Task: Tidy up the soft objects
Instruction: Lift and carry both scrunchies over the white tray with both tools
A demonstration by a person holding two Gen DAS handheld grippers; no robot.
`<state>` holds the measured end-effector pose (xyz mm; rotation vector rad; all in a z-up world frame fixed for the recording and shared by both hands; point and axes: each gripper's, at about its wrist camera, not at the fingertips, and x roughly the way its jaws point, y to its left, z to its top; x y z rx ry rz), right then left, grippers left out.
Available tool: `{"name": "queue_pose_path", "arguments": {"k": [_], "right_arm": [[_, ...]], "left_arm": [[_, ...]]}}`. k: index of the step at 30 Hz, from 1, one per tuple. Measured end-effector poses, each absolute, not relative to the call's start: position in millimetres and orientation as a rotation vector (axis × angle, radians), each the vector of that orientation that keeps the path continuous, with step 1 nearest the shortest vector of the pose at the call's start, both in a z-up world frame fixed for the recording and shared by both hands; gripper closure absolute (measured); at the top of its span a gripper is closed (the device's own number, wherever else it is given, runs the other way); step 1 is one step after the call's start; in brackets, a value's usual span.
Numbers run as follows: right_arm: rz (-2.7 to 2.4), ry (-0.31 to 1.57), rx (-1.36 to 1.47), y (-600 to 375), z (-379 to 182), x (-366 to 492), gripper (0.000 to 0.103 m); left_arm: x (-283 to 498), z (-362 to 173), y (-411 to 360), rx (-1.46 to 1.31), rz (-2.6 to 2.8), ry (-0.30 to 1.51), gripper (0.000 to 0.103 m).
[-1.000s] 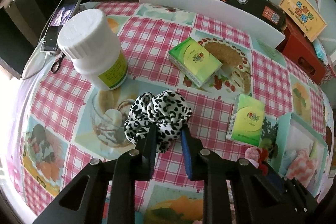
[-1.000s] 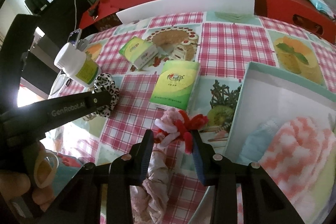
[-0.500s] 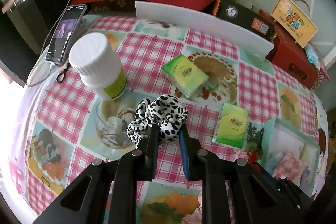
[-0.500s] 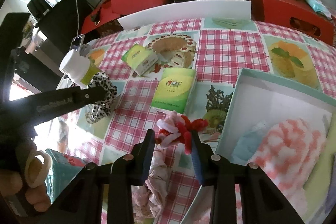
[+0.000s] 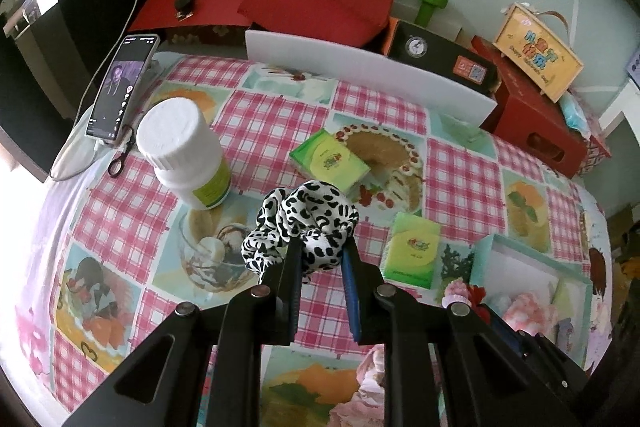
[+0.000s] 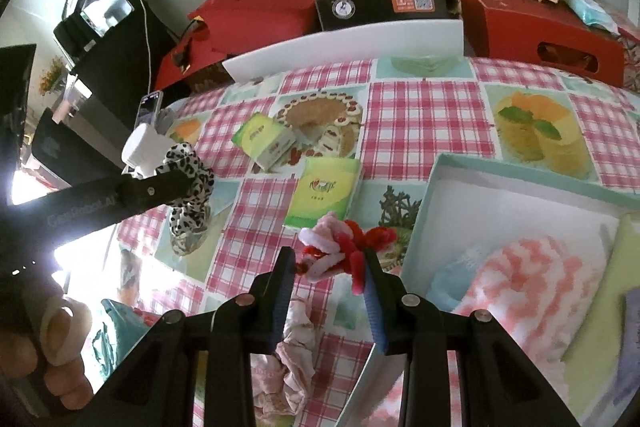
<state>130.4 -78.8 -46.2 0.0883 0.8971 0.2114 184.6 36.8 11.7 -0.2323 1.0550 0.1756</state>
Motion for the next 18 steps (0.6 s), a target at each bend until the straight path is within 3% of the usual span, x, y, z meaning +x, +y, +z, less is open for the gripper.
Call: {"name": "queue_pose_path", "arguments": {"k": [18], "right_arm": [[0.032,0.765,0.146,-150.6,-1.7,109.4,0.068]], "left_arm": [[178.6,43.1,-21.2,-0.2,0.003,0.97,0.084]]}}
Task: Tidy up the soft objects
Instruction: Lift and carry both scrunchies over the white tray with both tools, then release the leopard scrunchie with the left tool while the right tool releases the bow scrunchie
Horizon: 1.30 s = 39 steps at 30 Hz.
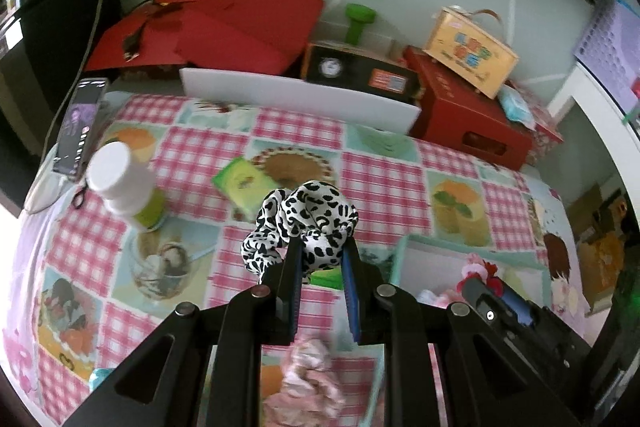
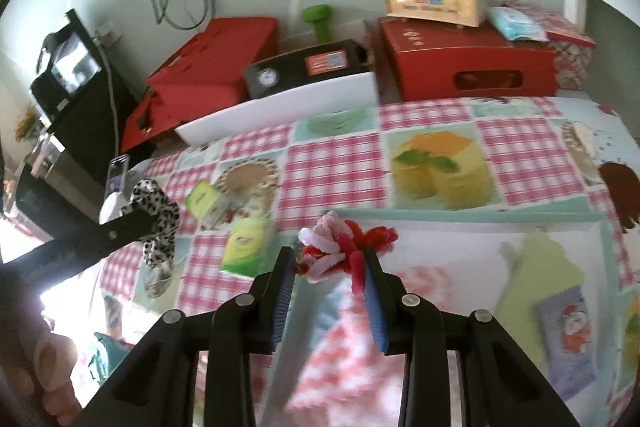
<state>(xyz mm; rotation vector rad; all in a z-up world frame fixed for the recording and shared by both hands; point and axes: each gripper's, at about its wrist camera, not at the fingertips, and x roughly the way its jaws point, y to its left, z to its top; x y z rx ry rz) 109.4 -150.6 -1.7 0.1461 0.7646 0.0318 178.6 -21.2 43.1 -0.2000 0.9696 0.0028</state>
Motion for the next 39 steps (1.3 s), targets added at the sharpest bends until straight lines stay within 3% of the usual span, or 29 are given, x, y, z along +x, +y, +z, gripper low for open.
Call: {"name": "queue_pose_path", "arguments": {"k": [24,39], "right_arm": [[-0.324,0.703,0.295,-308.6,5.9,61.0,0.068],[-0.3,0.724,0.32,-320.6,-9.9,64.0,0.067]], "left_arm": [[170.5,14.0,-172.1,0.022,-0.281,0.983,0.084],[162.5,-13.4,-223.7,0.12,-0.397,1.032,0.084]]}}
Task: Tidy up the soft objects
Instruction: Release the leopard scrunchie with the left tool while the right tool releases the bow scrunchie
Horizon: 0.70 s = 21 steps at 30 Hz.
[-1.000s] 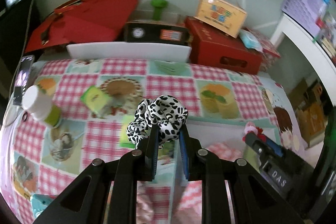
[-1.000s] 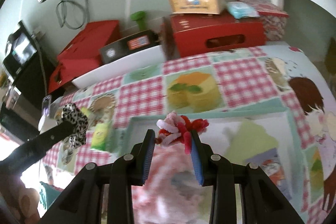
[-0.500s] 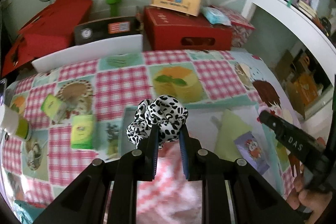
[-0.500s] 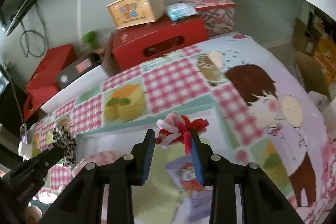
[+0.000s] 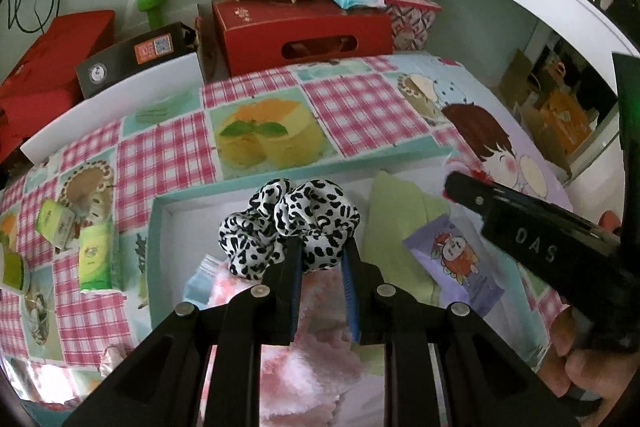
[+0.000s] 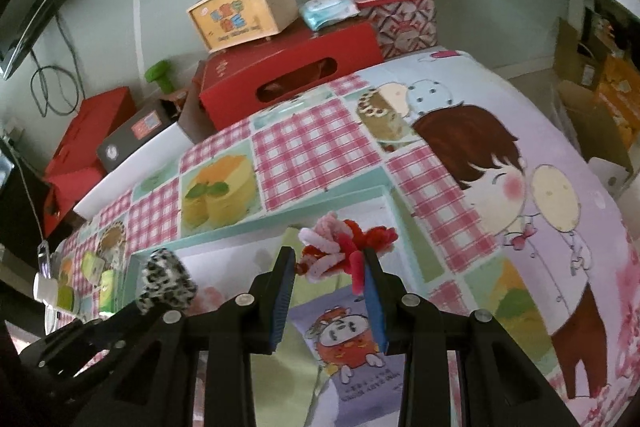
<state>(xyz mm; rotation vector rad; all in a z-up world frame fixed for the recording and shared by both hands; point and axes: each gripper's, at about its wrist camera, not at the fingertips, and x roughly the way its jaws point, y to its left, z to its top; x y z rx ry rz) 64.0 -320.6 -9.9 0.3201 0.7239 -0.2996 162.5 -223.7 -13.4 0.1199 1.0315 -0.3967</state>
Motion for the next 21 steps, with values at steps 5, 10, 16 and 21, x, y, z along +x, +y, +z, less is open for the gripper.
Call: {"name": "queue_pose_path", "arguments": {"k": [5,10,16,21], "right_arm": [[-0.262,0.75,0.299,-309.9,-17.1,73.4,0.067],[-0.251,0.776,0.294,-305.3,-24.8,78.9,0.065],[-0.258,0.789,0.284,-303.2,-27.9,82.0,0.065],[-0.272,0.778,0.286,-304.7,-23.9,80.4,0.058]], "left_arm": [[164.9,-24.0,-225.1,0.113,-0.405,1.061,0.083],[166.7,-37.6,-226.7,0.104,-0.413,1.101,0.079],[165.5,-39.8,-227.9,0.099,-0.433,1.126,0.054],[162.6,-28.6,-227.0,0.097,-0.449,1.107,0.045]]}}
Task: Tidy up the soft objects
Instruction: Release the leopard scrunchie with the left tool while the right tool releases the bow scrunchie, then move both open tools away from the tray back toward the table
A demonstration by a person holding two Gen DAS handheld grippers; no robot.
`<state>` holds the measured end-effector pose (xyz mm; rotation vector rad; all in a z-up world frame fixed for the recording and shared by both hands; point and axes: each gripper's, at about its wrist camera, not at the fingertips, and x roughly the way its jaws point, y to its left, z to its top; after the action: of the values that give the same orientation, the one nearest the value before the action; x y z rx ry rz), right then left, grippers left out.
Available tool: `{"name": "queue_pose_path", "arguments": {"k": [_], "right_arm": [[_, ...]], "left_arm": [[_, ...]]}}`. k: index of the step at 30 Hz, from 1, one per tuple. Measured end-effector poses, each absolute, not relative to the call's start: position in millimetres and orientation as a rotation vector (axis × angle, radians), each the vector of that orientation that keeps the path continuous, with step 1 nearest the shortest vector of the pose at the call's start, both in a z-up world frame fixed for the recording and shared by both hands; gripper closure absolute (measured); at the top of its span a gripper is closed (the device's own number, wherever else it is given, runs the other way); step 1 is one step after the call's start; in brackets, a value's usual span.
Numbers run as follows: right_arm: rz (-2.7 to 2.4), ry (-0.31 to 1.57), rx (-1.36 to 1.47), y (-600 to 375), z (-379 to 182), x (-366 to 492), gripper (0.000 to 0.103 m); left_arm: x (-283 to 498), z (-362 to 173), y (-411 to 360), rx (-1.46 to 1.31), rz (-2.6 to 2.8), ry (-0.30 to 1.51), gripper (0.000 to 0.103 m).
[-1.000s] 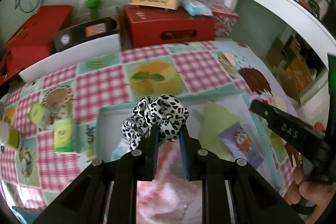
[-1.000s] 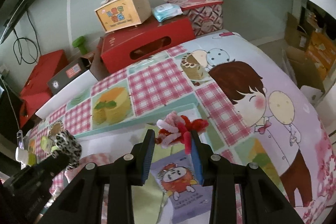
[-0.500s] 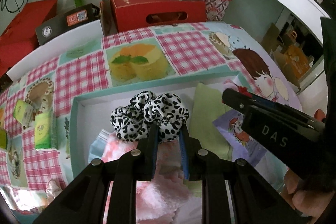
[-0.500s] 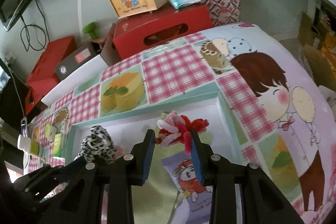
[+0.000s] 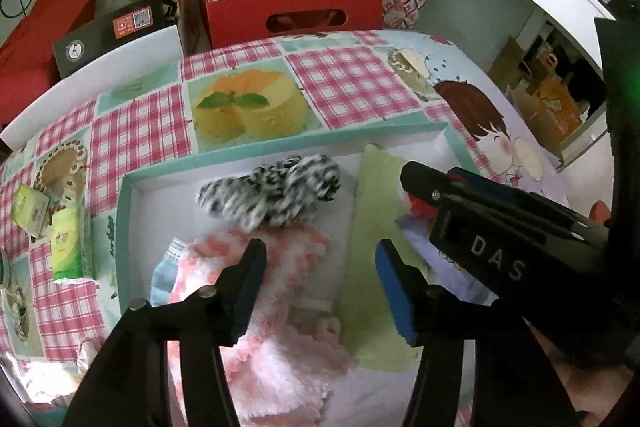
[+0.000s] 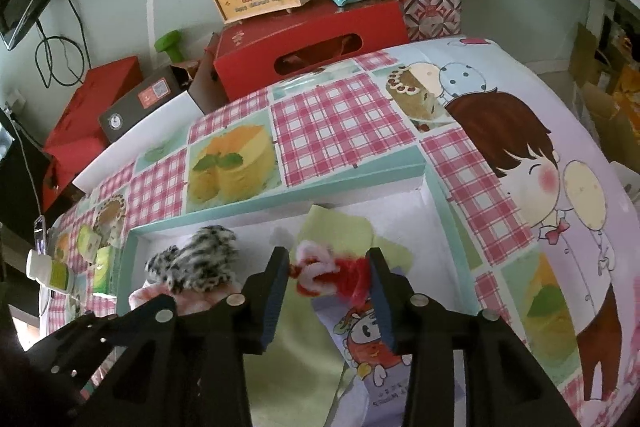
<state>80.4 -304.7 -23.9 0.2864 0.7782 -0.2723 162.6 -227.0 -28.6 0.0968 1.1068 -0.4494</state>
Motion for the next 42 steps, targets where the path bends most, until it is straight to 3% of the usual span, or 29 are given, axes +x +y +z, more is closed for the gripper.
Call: {"name": "queue_pose_path", "arguments": {"k": [8,11,12,14,18,21,32,35,40,42], "right_arm": [[-0.287,0.743,0.297,-307.9,-14.1,73.9,0.058],[-0.291,0.754,0.286,-306.8,-13.6,73.7,0.057],[-0.293,0.776,0.276,-305.7,-16.0,75.5,0.053],[-0.302,0.812,0.245,-302.4,-21.1,78.8,0.046],[-0.299,0.85,0.193,-294.6,-27.4,82.3,0.042],[-0.295,0.854,0.18,-291.5,-28.7,83.9,0.031],[-0.313,0.875,0.154,-287.2,-33.3,88.6,0.02],[-0.319,0.867,0.146,-286.4,-33.2,88.7,0.012],[-0.323,0.871,0.139,-285.9,-34.0,89.9,0.01],[-0.328,0.859,0.142,-286.6,-33.3,88.6,0.0]], "left_arm": [[163.1,-4.4,-209.7,0.06,-0.428,1.068,0.044],[169.6,2.0,-190.3,0.03,-0.349,1.047,0.03],[172.1,2.8,-184.1,0.021,-0.322,1.038,0.022],[178.1,3.1,-170.0,0.008,-0.253,1.027,0.019],[189.9,-5.6,-142.6,-0.016,-0.137,1.049,0.012],[194.6,-12.1,-128.9,-0.033,-0.08,1.067,0.012],[200.7,-21.1,-100.2,-0.102,0.015,1.099,0.006],[202.1,-22.9,-92.4,-0.119,0.032,1.104,0.005],[202.5,-24.1,-80.7,-0.142,0.057,1.113,0.005],[202.7,-23.5,-74.5,-0.152,0.071,1.112,0.005]]}}
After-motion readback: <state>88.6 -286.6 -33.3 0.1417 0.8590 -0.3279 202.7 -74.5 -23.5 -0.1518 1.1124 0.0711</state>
